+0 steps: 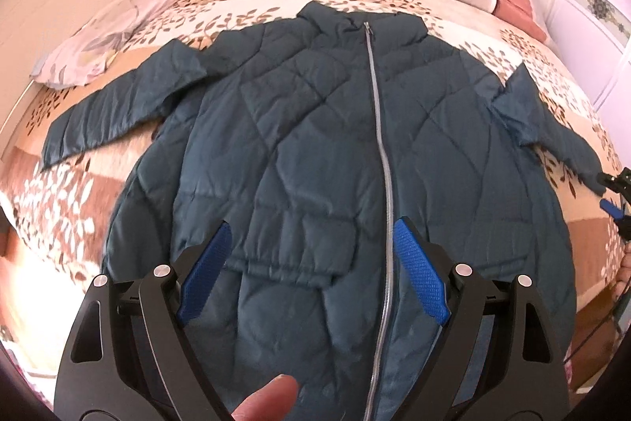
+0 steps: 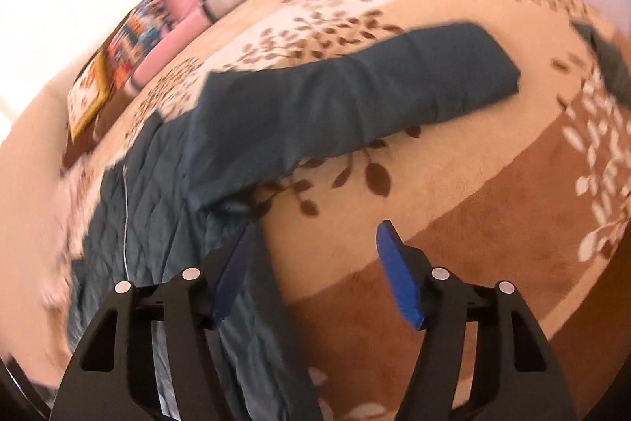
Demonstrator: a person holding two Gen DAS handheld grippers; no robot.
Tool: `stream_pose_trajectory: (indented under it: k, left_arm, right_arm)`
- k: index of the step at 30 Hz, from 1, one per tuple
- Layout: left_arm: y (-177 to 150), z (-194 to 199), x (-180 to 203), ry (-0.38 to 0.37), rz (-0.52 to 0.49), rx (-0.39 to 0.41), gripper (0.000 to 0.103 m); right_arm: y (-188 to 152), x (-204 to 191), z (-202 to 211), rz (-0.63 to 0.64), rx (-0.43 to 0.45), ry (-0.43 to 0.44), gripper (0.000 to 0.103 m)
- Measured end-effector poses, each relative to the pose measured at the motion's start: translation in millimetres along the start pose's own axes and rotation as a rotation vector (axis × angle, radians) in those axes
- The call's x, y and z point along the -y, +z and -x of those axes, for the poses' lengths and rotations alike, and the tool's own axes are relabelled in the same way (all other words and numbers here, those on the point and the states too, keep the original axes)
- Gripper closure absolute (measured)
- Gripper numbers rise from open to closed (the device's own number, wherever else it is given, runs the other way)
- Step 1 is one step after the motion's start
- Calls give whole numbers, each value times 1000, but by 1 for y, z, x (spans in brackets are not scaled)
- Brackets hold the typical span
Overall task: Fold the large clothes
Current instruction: 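Grasp the jacket sleeve cuff with the right gripper and fold it across the body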
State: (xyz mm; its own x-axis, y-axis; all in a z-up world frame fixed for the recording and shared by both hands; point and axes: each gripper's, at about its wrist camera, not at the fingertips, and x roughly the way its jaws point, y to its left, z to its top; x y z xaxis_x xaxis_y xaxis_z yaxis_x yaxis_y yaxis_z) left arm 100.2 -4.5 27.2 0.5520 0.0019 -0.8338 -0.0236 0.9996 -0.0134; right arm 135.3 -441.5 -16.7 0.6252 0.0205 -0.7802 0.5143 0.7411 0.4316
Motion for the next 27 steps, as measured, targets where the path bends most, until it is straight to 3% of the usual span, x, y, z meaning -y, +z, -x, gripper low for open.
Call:
stream_pose_trajectory:
  k: [6, 12, 15, 17, 19, 21, 27]
  left_arm:
    - [19, -14, 7, 1, -9, -10, 19]
    - [29, -27, 12, -5, -16, -30, 19]
    - [31, -31, 13, -10, -20, -34, 19]
    - [32, -32, 13, -9, -21, -31, 19]
    - [31, -33, 11, -9, -19, -26, 19]
    - [31, -34, 9, -9, -14, -25, 19]
    - [31, -33, -4, -14, 12, -3, 19]
  right_arm:
    - [37, 38, -33, -219, -42, 76, 44]
    - [54, 63, -58, -393, -36, 70, 44]
    - [57, 75, -67, -463, -15, 84, 52]
    - [60, 79, -70, -471, 6, 85, 63]
    - [63, 82, -71, -458, 26, 72, 84]
    - [66, 80, -66, -422, 42, 74, 96]
    - [84, 21, -9, -184, 196, 134, 98]
